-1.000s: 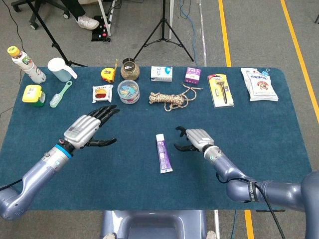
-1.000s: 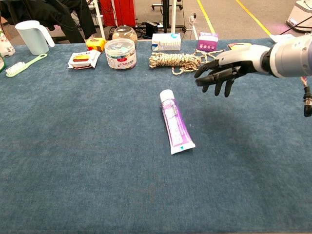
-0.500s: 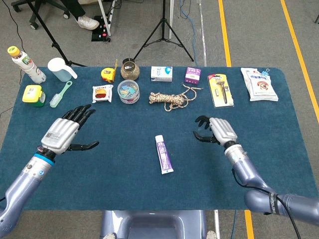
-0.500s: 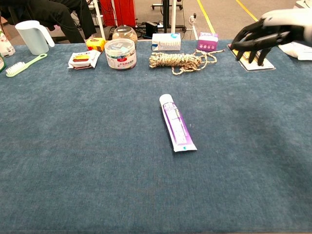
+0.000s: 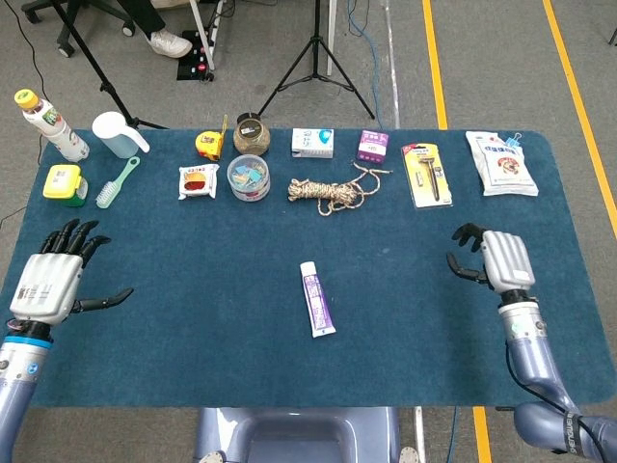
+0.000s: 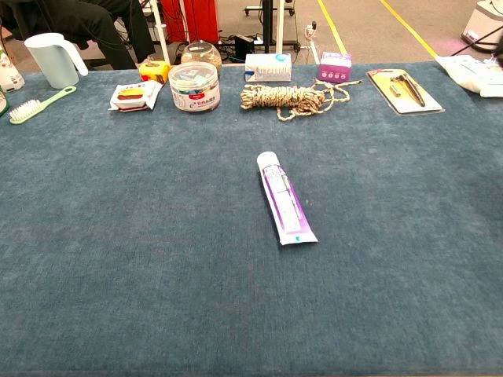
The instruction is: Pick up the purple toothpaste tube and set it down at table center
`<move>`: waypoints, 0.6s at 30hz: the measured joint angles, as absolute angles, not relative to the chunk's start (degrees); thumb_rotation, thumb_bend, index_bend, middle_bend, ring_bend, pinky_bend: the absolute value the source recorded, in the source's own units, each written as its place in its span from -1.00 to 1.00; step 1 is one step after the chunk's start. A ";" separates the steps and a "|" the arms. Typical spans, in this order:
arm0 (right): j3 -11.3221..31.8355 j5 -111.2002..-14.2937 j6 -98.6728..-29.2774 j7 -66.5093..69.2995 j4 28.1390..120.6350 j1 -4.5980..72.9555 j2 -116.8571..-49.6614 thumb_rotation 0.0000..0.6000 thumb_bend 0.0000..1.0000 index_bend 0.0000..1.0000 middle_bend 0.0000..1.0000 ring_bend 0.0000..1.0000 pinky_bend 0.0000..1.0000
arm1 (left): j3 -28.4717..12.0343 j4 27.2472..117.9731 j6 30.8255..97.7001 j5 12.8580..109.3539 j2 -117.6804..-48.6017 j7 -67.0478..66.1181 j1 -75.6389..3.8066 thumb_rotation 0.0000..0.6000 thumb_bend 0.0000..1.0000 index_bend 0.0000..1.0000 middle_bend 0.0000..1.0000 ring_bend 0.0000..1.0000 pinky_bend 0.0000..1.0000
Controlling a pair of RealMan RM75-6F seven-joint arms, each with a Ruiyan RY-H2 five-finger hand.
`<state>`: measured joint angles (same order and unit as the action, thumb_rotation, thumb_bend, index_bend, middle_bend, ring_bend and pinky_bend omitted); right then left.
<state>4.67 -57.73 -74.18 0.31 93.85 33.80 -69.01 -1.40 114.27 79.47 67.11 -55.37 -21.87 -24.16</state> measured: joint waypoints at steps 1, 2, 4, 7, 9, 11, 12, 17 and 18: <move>4.53 -58.17 -75.04 0.02 93.73 32.69 -68.88 0.57 -0.10 -0.13 -0.02 0.05 -0.07 | -1.10 114.02 80.21 67.61 -55.49 -22.03 -23.42 -0.14 -0.91 -0.55 -0.75 -0.91 -0.76; 4.40 -58.60 -75.72 -0.15 93.62 31.63 -68.72 0.59 -0.10 -0.13 -0.01 0.06 -0.07 | -0.73 113.68 81.10 68.28 -55.63 -22.21 -22.49 -0.13 -0.91 -0.55 -0.75 -0.90 -0.76; 4.22 -59.28 -76.72 -0.29 93.46 30.18 -68.47 0.63 -0.10 -0.10 0.01 0.07 -0.07 | -0.26 113.29 82.22 69.06 -55.72 -22.41 -21.25 -0.11 -0.91 -0.55 -0.75 -0.90 -0.76; 4.02 -60.20 -78.54 -0.30 93.35 27.95 -68.08 0.65 -0.10 -0.09 0.02 0.08 -0.07 | 0.18 112.76 83.55 69.88 -55.82 -22.28 -19.65 -0.08 -0.91 -0.55 -0.75 -0.90 -0.76; 3.92 -60.77 -79.74 -0.30 93.30 26.58 -67.88 0.66 -0.10 -0.09 0.02 0.08 -0.07 | 0.48 112.22 84.18 70.62 -55.96 -21.91 -18.63 -0.06 -0.91 -0.54 -0.74 -0.90 -0.76; 3.73 -61.33 -81.06 -0.51 93.18 24.99 -67.76 0.66 -0.10 -0.09 0.02 0.09 -0.06 | 0.72 111.33 84.72 71.18 -56.32 -21.59 -17.66 -0.03 -0.90 -0.54 -0.73 -0.90 -0.76; 3.62 -61.55 -81.54 -0.64 93.13 24.28 -67.75 0.66 -0.10 -0.09 0.02 0.09 -0.07 | 0.78 110.80 85.02 71.27 -56.64 -21.42 -17.21 -0.03 -0.90 -0.54 -0.73 -0.90 -0.76; 3.27 -63.29 -83.93 -1.54 93.12 21.10 -67.81 0.67 -0.10 -0.09 0.02 0.09 -0.07 | 1.46 108.78 86.99 73.03 -58.65 -20.84 -14.48 -0.02 -0.90 -0.54 -0.73 -0.90 -0.76; 3.24 -63.62 -84.41 -1.71 93.28 20.42 -67.80 0.66 -0.10 -0.09 0.02 0.09 -0.06 | 1.66 108.67 87.48 73.50 -58.84 -21.08 -13.98 -0.02 -0.90 -0.54 -0.73 -0.90 -0.76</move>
